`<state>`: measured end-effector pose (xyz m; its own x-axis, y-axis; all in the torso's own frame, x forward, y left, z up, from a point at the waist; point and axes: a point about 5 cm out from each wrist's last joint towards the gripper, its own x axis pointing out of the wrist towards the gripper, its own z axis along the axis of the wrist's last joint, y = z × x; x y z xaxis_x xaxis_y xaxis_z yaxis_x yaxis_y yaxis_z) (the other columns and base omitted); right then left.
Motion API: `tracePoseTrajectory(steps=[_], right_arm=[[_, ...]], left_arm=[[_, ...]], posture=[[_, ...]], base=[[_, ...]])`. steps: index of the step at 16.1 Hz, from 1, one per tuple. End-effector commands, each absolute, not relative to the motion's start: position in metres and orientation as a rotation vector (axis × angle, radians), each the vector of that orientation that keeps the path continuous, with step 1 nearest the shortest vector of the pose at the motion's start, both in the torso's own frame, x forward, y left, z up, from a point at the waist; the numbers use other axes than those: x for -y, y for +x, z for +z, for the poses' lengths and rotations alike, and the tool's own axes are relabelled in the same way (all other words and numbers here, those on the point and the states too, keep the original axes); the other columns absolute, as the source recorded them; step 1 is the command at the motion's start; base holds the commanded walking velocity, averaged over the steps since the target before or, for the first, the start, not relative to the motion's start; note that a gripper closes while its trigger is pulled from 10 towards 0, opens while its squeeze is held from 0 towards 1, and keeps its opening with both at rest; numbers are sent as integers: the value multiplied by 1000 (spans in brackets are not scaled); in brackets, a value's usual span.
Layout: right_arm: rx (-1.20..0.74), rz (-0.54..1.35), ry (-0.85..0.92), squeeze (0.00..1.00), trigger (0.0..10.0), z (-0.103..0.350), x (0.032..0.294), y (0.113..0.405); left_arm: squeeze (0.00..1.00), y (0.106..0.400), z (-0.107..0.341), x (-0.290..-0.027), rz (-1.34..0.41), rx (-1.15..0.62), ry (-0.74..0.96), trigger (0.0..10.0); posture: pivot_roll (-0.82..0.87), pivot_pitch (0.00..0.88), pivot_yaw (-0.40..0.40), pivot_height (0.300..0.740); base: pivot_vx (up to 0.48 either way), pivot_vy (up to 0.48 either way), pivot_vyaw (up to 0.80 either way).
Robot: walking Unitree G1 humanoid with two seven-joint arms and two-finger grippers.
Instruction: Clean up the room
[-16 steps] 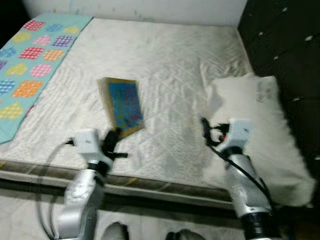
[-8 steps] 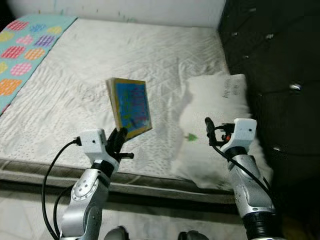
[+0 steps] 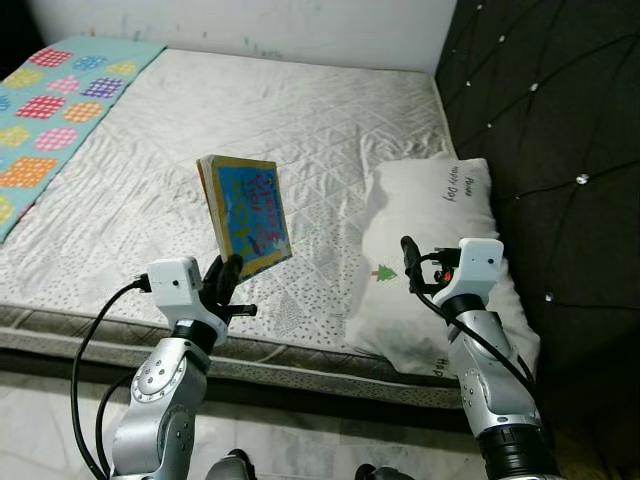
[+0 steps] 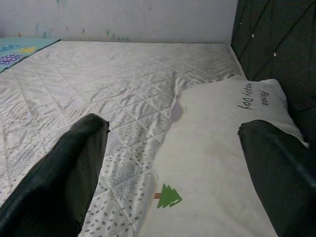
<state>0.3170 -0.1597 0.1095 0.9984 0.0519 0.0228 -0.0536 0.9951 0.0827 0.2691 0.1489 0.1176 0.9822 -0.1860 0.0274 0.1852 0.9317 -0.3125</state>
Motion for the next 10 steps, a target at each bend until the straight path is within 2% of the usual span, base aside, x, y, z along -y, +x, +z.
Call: tracePoseTrajectory(steps=[1, 10], right_arm=[[14, 51, 79, 0, 10000, 108, 161, 317], [8, 51, 69, 0, 10000, 107, 162, 317]], left_arm=[[0, 269, 126, -147, -207, 44, -321, 10000], [0, 269, 126, -147, -216, 49, -318, 10000]], posture=[[75, 147, -15, 740], [73, 149, -18, 740]], base=[[0, 0, 0], [0, 0, 0]])
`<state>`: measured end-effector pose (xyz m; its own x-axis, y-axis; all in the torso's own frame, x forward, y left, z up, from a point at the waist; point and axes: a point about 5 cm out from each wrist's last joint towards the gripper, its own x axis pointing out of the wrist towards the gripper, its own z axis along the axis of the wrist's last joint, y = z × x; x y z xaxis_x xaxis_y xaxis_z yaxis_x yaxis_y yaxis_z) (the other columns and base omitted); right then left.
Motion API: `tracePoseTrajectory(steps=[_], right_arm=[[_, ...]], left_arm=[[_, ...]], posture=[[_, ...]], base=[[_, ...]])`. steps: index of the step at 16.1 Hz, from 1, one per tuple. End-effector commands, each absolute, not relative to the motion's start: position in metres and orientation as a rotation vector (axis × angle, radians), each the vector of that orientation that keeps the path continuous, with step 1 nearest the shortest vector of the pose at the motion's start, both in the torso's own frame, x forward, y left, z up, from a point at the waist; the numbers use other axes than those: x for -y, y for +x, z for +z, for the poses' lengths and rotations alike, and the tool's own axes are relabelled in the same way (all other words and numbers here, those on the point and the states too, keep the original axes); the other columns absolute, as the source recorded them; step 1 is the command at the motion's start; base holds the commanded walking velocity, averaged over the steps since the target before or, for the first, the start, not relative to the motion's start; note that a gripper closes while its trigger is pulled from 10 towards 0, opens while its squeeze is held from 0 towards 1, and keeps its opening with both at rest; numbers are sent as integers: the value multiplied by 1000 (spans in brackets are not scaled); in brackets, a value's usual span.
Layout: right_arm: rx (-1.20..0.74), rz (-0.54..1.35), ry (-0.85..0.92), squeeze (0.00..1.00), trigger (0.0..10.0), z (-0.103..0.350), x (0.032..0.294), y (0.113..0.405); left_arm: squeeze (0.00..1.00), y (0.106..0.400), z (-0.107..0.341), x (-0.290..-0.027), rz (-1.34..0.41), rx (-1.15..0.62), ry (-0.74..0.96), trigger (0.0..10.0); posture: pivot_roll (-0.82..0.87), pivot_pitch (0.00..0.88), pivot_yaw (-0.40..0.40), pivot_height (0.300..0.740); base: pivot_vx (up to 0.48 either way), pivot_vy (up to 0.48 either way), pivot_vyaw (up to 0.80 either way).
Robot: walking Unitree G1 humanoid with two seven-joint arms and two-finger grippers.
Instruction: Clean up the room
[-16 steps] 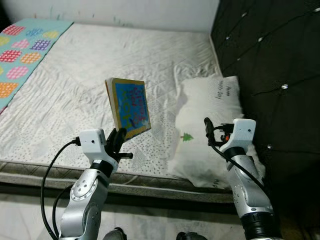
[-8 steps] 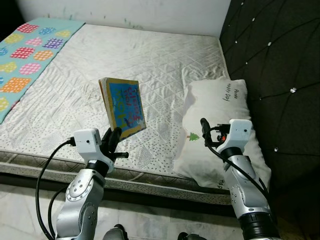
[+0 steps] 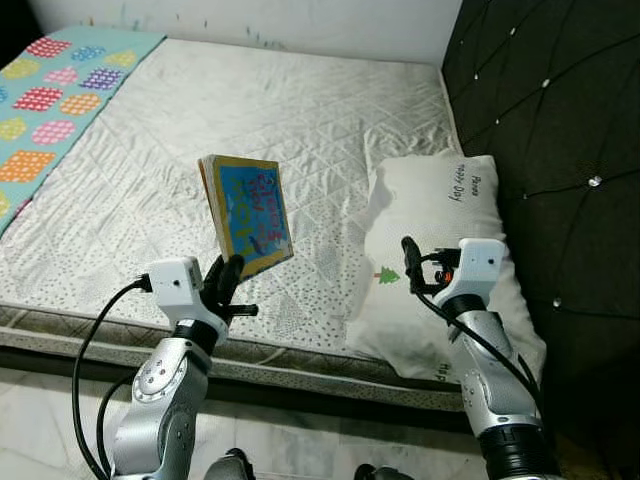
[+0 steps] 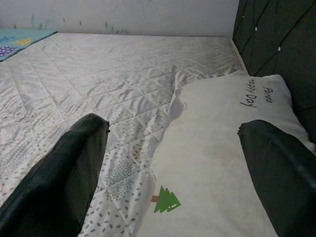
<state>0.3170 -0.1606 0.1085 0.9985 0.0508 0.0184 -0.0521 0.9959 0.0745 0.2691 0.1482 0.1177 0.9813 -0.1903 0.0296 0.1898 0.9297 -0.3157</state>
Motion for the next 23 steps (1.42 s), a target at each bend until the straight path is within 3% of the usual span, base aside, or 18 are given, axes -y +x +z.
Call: tracePoseTrajectory(steps=[1, 17, 23], right_arm=[[8, 51, 68, 0, 10000, 106, 162, 317], [7, 53, 60, 0, 10000, 105, 161, 317], [7, 59, 59, 0, 10000, 104, 161, 316]], left_arm=[[0, 269, 126, -147, -218, 49, -318, 10000], [0, 269, 124, -145, -226, 35, -316, 10000], [0, 269, 122, -145, -221, 26, -316, 10000]], posture=[[72, 149, -18, 740], [72, 151, -17, 740], [73, 149, -18, 740]], base=[[0, 0, 0], [294, 0, 0], [0, 0, 0]])
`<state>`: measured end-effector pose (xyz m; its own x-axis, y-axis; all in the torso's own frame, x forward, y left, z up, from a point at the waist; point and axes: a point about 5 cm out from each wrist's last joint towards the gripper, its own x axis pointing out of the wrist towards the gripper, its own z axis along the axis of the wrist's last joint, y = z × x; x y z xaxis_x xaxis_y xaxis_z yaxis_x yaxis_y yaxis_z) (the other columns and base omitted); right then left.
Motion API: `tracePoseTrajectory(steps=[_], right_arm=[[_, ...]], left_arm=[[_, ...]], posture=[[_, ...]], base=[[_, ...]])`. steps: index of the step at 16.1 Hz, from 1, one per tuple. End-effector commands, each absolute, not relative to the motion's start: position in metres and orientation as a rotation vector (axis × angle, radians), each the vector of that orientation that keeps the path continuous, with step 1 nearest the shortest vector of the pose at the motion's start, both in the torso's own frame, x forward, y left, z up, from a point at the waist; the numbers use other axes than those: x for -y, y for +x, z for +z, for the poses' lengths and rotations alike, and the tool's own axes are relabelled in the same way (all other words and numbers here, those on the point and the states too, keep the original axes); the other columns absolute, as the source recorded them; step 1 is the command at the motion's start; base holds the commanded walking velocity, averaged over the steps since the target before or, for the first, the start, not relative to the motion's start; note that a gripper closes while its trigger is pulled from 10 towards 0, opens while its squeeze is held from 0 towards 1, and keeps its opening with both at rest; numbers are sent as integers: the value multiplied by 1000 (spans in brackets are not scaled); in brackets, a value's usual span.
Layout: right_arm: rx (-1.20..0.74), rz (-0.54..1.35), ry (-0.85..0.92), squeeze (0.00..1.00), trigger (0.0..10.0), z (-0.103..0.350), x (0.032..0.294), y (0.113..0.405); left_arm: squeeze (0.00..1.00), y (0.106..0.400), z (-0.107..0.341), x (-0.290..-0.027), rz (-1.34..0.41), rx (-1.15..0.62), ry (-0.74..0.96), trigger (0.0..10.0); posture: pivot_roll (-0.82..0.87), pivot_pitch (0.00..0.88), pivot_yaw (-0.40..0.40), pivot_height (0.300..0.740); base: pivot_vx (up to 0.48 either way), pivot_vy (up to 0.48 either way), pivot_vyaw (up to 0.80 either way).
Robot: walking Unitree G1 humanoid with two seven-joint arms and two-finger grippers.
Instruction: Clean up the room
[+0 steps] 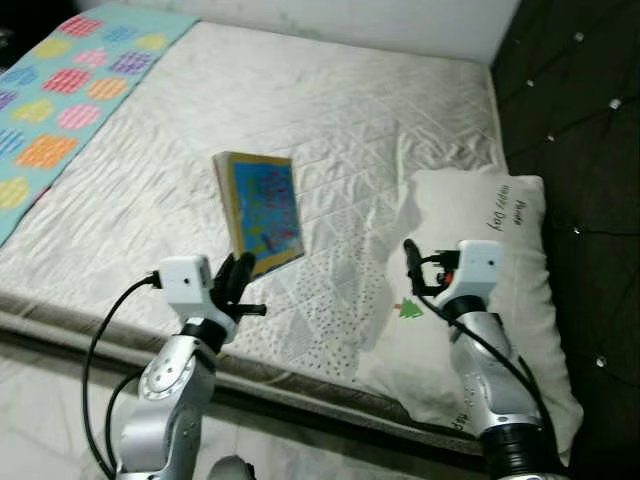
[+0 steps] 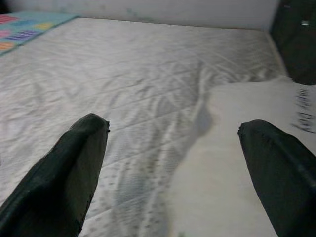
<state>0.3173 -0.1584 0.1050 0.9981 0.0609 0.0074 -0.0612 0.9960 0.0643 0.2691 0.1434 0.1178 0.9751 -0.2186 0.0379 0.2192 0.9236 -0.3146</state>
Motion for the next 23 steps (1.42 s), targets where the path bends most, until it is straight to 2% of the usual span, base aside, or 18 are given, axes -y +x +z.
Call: tracePoseTrajectory(steps=[1, 9, 15, 19, 23], right_arm=[[8, 62, 66, 0, 10000, 104, 160, 317], [7, 131, 82, 0, 10000, 103, 151, 315], [5, 143, 82, 0, 10000, 103, 150, 314], [-4, 122, 57, 0, 10000, 101, 160, 303], [-17, 140, 37, 0, 10000, 102, 161, 293]], left_arm=[[0, 269, 122, -145, -220, 25, -315, 10000], [0, 269, 121, -145, -213, 19, -311, 10000], [0, 268, 121, -146, -205, 15, -309, 10000], [0, 253, 116, -166, -127, 3, -285, 10000], [0, 237, 111, -172, -81, -25, -281, 10000]], posture=[[73, 148, -18, 740], [74, 145, -20, 735], [75, 149, -21, 674], [79, 202, -29, 674], [74, 256, -47, 674]], base=[[0, 0, 0], [0, 0, 0], [0, 0, 0], [0, 0, 0], [0, 0, 0]])
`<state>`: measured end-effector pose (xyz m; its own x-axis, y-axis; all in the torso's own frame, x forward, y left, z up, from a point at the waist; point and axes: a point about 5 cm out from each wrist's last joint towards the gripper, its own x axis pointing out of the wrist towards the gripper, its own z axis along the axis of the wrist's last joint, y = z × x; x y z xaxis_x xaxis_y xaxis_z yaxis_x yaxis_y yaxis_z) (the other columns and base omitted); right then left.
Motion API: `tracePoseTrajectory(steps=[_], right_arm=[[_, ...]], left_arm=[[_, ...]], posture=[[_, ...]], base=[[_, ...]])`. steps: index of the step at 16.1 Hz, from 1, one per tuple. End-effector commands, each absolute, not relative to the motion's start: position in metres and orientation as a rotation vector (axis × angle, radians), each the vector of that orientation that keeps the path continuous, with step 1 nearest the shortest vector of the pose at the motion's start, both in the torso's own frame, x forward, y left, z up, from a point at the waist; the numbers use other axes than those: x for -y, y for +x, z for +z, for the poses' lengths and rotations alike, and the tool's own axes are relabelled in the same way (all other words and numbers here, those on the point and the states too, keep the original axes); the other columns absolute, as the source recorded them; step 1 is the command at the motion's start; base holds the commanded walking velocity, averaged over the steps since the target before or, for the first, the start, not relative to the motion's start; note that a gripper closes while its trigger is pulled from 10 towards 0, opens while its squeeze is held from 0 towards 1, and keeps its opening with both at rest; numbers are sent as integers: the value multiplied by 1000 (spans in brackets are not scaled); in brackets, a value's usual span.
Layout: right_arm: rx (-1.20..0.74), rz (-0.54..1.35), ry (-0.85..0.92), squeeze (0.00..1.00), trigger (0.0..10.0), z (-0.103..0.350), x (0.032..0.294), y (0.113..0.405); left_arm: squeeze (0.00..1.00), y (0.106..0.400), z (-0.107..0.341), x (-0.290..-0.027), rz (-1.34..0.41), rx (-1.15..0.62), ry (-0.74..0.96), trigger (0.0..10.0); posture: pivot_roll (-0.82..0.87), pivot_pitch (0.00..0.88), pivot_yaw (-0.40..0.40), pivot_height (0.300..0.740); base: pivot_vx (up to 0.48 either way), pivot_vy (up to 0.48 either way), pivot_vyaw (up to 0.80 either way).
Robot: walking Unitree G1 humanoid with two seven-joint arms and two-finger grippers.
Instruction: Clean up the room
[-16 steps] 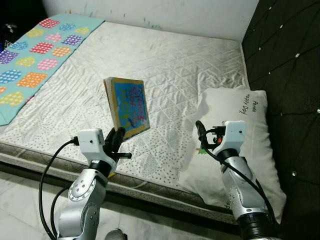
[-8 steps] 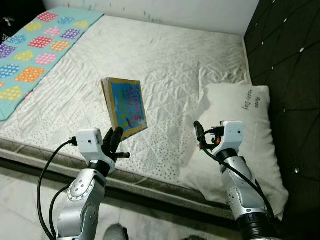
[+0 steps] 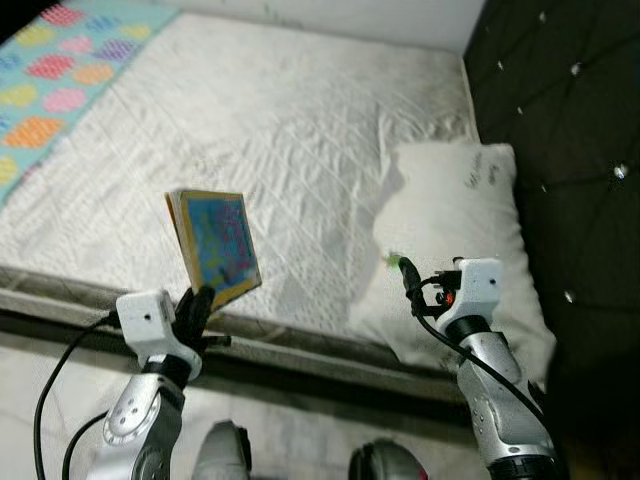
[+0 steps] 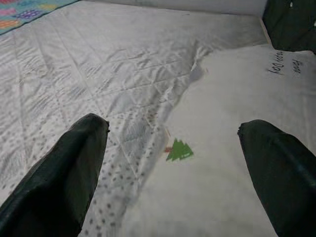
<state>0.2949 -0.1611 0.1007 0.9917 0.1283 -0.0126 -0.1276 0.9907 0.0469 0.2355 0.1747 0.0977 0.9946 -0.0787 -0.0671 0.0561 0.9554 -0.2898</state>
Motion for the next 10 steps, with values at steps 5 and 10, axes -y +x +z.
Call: tracePoseTrajectory(steps=[5, 10], right_arm=[[-40, 166, 33, 0, 10000, 102, 160, 288], [-51, 180, 34, 0, 10000, 103, 159, 286]], left_arm=[[0, 236, 113, -172, -75, -22, -281, 10000], [0, 238, 115, -170, -92, -18, -282, 10000]], posture=[[68, 284, -52, 674], [64, 289, -49, 674]], base=[[0, 0, 0], [0, 0, 0]])
